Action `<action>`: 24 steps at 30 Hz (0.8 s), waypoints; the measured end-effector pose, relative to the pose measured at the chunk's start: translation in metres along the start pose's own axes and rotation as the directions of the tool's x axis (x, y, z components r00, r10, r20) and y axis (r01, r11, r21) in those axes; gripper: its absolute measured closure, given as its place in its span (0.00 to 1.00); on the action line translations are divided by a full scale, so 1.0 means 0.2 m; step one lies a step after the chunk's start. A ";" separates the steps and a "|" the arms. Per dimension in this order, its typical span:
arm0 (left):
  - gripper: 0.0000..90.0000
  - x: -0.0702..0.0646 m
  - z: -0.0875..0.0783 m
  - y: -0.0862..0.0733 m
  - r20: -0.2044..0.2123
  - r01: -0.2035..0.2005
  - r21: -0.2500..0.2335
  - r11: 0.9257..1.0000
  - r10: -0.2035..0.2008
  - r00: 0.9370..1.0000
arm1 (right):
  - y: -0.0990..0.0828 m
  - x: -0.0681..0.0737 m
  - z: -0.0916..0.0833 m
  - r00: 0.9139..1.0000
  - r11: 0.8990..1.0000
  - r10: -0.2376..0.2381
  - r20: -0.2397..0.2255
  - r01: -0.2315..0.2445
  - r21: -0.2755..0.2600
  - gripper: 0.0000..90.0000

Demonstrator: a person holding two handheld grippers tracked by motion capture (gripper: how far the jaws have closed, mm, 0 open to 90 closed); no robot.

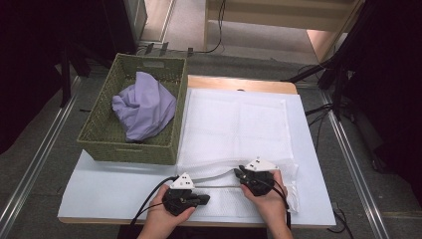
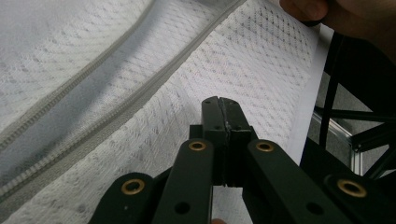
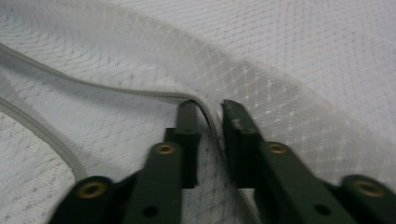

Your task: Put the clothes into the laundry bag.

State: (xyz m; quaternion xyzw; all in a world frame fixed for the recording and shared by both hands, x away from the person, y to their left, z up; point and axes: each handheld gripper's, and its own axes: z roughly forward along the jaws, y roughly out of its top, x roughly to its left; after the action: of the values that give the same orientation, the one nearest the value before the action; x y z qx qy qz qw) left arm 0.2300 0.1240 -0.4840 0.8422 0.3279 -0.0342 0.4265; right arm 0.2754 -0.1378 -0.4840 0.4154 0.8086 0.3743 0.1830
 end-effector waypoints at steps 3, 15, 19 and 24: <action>1.00 0.00 0.00 0.00 0.000 -0.001 0.001 1.000 0.001 1.000 | 0.00 0.00 0.00 1.000 1.000 0.015 -0.015 -0.015 -0.005 1.00; 1.00 0.00 0.00 0.00 0.000 0.002 0.001 1.000 -0.002 1.000 | 0.07 -0.05 -0.23 0.993 0.954 0.120 -0.012 -0.119 -0.277 1.00; 1.00 0.00 0.00 0.00 0.003 0.004 -0.003 1.000 -0.004 1.000 | 0.07 -0.05 -0.25 0.993 0.951 0.115 -0.012 -0.113 -0.287 1.00; 0.82 -0.01 -0.04 0.01 0.061 -0.002 -0.036 0.999 0.005 0.998 | 0.07 -0.05 -0.24 0.993 0.954 0.116 -0.016 -0.116 -0.277 1.00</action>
State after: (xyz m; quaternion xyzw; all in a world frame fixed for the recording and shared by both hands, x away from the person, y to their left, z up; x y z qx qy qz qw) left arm 0.2289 0.1281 -0.4770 0.8336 0.3138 -0.0533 0.4514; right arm 0.2587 -0.1626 -0.4423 0.4326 0.7222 0.4940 0.2175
